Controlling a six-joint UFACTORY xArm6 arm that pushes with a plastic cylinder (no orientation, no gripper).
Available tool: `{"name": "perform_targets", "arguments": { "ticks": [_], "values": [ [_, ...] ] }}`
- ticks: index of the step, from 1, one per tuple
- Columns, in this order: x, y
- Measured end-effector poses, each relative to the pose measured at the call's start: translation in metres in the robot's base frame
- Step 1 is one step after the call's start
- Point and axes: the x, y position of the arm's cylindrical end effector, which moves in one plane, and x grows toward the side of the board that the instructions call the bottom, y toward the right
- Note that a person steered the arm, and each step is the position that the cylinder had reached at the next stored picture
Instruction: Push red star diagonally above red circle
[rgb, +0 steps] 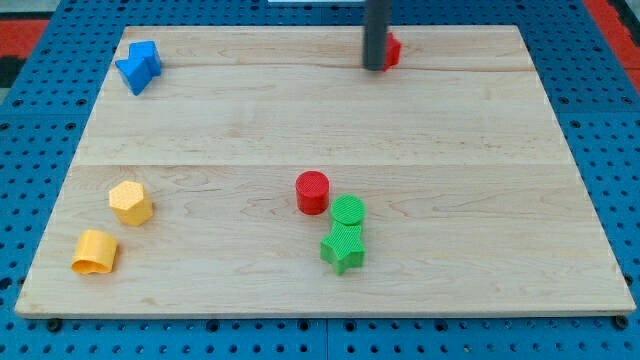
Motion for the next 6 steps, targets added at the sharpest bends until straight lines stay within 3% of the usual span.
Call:
{"name": "perform_targets", "arguments": {
  "ticks": [1, 3, 4, 6],
  "values": [
    [-0.008, 0.042],
    [-0.008, -0.087],
    [-0.057, -0.044],
    [-0.047, 0.017]
  ]
}}
